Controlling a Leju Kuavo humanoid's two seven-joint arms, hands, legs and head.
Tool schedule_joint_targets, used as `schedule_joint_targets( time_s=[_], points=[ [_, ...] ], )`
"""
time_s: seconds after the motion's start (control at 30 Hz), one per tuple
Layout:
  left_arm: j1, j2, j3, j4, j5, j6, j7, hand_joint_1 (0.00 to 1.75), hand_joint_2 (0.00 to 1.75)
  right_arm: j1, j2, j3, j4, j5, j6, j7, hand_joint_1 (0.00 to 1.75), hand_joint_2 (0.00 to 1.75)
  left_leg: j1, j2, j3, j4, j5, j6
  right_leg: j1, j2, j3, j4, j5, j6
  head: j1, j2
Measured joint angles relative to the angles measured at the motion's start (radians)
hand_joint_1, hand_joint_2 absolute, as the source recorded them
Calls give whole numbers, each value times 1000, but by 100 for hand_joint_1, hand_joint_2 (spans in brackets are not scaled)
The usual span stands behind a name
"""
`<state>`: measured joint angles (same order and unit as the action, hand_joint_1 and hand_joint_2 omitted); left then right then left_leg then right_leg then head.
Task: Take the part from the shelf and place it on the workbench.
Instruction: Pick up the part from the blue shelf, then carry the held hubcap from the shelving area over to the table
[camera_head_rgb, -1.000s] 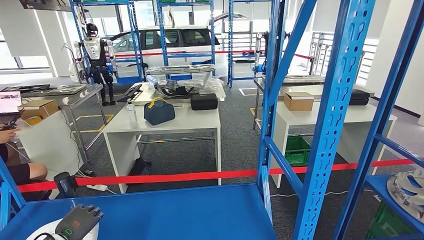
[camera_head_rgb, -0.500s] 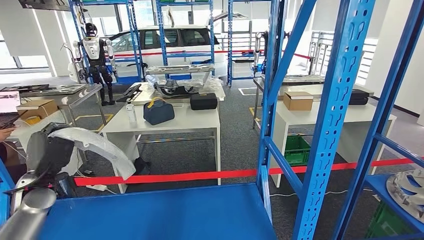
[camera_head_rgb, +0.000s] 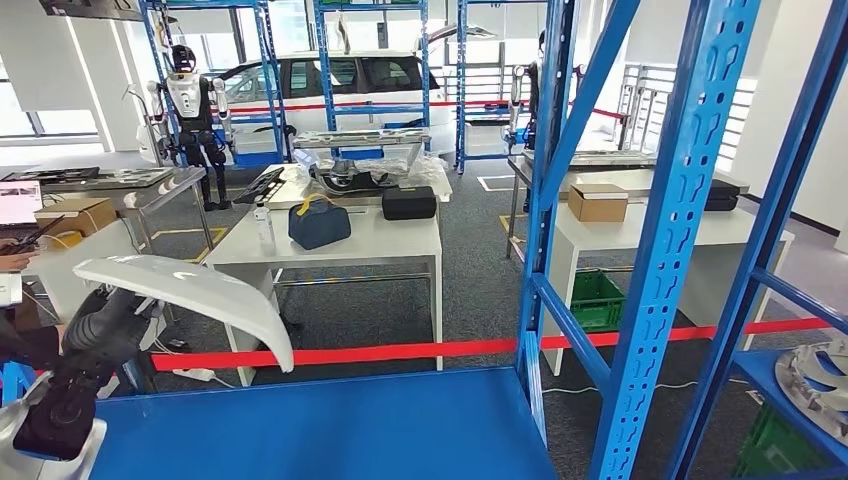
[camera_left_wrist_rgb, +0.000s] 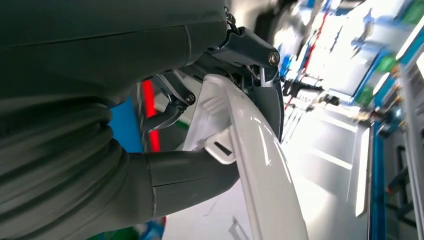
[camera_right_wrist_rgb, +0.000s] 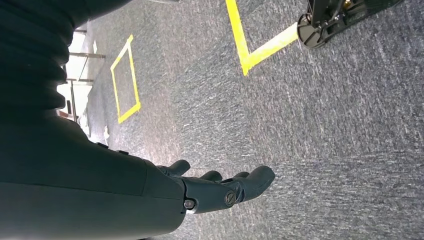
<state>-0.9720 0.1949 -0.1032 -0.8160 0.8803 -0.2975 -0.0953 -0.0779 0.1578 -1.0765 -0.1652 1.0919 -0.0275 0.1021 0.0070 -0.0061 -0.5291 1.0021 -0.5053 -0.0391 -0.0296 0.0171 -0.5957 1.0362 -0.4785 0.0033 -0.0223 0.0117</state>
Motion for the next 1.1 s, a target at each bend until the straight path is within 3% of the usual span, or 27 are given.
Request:
schedule_joint_targets(
  time_s=[0.13, 0.2, 0.3, 0.33, 0.37, 0.4, 0.43, 0.5, 0.53, 0.67, 0.73, 0.8, 0.83, 0.87, 0.9, 0.93, 1.0, 1.03, 1.1],
  points=[
    [32, 21, -22, 0, 115, -35, 78, 175, 175, 1, 4, 0, 0, 4, -2, 4, 0, 175, 0, 1, -2, -2, 9, 15, -3, 0, 1, -6, 6, 16, 0, 0],
    [41, 27, -42, 2, 142, -41, 112, 175, 175, 0, 4, 0, 0, 4, -7, 7, 0, 175, 7, 4, 1, -18, 23, 25, 1, -4, -15, 25, -19, 22, 2, 0],
    [67, 35, -78, 11, 167, -51, 159, 175, 175, 0, 4, 0, 0, 4, -12, 14, 0, 175, 9, 10, -4, -22, 29, 31, 5, -9, -96, 204, -108, 23, 4, 0],
    [82, 38, -89, 14, 178, -56, 172, 175, 175, 1, 4, 0, 0, 4, -13, 17, 0, 175, 9, 11, -6, -20, 29, 31, 5, -9, -118, 253, -120, 24, 4, 0],
    [100, 40, -99, 14, 192, -61, 183, 175, 175, 2, 4, 0, 0, 4, -15, 19, 0, 175, 9, 11, -8, -17, 29, 30, 4, -10, -124, 267, -113, 25, 5, 0],
    [118, 41, -110, 11, 206, -63, 191, 175, 175, 2, 4, 0, 0, 4, -16, 22, 0, 175, 11, 11, -11, -12, 27, 28, 3, -11, -109, 239, -87, 26, 5, 0],
    [136, 43, -120, 5, 220, -64, 197, 175, 175, 2, 4, 0, 0, 5, -17, 26, 0, 175, 13, 11, -14, -5, 25, 24, 1, -12, -79, 178, -52, 26, 5, 0],
    [166, 47, -138, -15, 243, -62, 202, 175, 175, 2, 4, 0, 0, 7, -18, 32, 0, 175, 14, 11, -25, 10, 19, 13, 3, -12, -18, 62, -14, 23, 5, 0],
    [180, 50, -146, -27, 251, -60, 202, 175, 175, 2, 5, 0, 0, 7, -18, 34, 0, 175, 13, 10, -30, 17, 17, 7, 4, -11, -5, 34, -11, 18, 4, 0],
    [238, 66, -173, -87, 270, -54, 200, 175, 175, 2, 5, -2, 0, 1, -24, 35, 0, 175, 11, 9, -40, 25, 14, -16, 5, -8, -13, 26, -10, -13, 4, 0],
    [259, 71, -181, -115, 279, -56, 196, 175, 175, 2, 5, -4, 0, -2, -32, 38, 0, 175, 13, 9, -67, 86, -37, -24, 4, -10, -20, 20, 0, -28, 3, 0],
    [278, 72, -190, -141, 289, -64, 192, 175, 175, 2, 5, -7, 0, -5, -36, 40, 0, 175, 13, 9, -116, 216, -113, -27, 7, -12, -32, 19, 8, -36, 2, 0],
    [289, 71, -195, -152, 293, -70, 191, 175, 175, 2, 5, -8, 0, -8, -36, 39, 0, 175, 13, 9, -135, 274, -137, -28, 9, -13, -38, 19, 12, -38, 2, 0],
    [301, 70, -201, -164, 297, -76, 190, 175, 175, 2, 5, -10, 0, -11, -36, 37, 0, 175, 13, 9, -140, 302, -142, -26, 11, -13, -44, 19, 17, -39, 2, 0],
    [311, 68, -206, -175, 299, -84, 187, 175, 175, 2, 5, -13, 0, -15, -36, 35, 0, 175, 12, 9, -126, 290, -127, -22, 13, -13, -50, 19, 22, -39, 2, 0],
    [319, 67, -211, -188, 300, -92, 182, 175, 175, 2, 6, -16, 0, -19, -36, 33, 0, 175, 11, 9, -91, 238, -99, -17, 15, -12, -54, 20, 27, -38, 1, 0],
    [325, 62, -219, -218, 302, -104, 167, 175, 175, 2, 6, -23, 0, -23, -37, 33, 0, 175, 6, 9, -1, 89, -52, -5, 17, -12, -60, 19, 37, -33, 1, 0],
    [327, 59, -222, -235, 302, -106, 158, 175, 175, 1, 6, -25, 0, -24, -38, 34, 0, 175, 3, 9, 28, 38, -41, -1, 18, -12, -61, 18, 43, -27, 1, 0],
    [335, 52, -225, -270, 302, -107, 145, 175, 175, 1, 7, -29, 0, -27, -39, 35, 0, 175, -4, 9, 40, 4, -38, 3, 17, -13, -62, 13, 55, -14, 1, 0]
  ],
)
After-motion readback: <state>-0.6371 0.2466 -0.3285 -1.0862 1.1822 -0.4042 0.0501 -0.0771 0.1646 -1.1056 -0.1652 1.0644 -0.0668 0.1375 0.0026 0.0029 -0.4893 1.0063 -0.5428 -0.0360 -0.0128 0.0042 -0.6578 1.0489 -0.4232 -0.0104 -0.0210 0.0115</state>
